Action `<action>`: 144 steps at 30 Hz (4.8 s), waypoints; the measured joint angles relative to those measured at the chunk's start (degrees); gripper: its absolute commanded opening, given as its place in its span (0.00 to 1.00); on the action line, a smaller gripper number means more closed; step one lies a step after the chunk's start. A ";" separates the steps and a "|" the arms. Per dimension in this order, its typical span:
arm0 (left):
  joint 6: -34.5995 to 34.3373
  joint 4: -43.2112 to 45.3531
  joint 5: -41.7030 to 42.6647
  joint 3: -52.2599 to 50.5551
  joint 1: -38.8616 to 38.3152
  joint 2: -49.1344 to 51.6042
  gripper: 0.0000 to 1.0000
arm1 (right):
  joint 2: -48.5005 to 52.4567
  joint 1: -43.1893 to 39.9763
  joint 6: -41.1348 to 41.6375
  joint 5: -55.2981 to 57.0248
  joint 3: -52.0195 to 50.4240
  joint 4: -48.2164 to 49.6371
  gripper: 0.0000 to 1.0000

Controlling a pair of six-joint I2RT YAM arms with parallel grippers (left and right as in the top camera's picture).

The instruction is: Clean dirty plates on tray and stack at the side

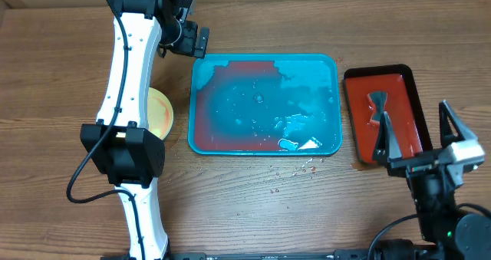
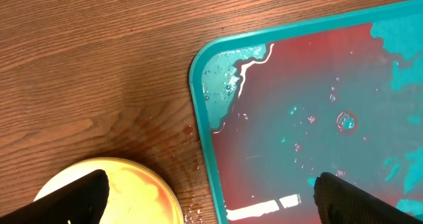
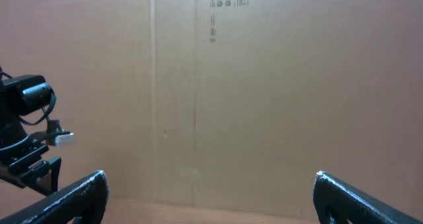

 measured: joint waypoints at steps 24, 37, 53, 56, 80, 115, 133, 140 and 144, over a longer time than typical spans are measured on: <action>0.00 0.00 0.00 0.00 0.00 0.00 1.00 | -15.39 0.02 -0.04 -0.17 -22.16 14.08 1.00; 0.00 0.00 0.00 0.00 0.00 0.00 1.00 | -15.37 0.04 0.00 -0.50 -26.67 12.92 1.00; 0.02 0.00 0.00 -0.02 0.00 0.00 1.00 | -15.32 0.33 0.02 -0.44 -26.64 -6.19 1.00; 0.00 0.00 0.00 0.00 0.00 0.00 1.00 | -15.32 0.33 0.00 -0.48 -26.64 -6.16 1.00; 0.00 0.00 0.00 -0.02 0.00 0.00 1.00 | -15.32 0.33 0.00 -0.46 -26.64 -6.16 1.00; 2.32 57.55 1.14 -65.13 0.02 -50.84 1.00 | -15.34 0.33 0.00 -0.44 -26.64 -6.16 1.00; 10.49 92.41 4.48 -119.21 4.11 -92.89 1.00 | -15.39 0.33 0.02 -0.46 -26.64 -6.21 1.00; 13.44 96.06 5.22 -130.70 7.28 -105.33 1.00 | -15.39 0.33 0.00 -0.42 -26.64 -6.12 1.00; 13.42 95.93 5.38 -133.81 9.40 -110.38 1.00 | -15.39 0.33 0.00 -0.44 -26.64 -6.14 1.00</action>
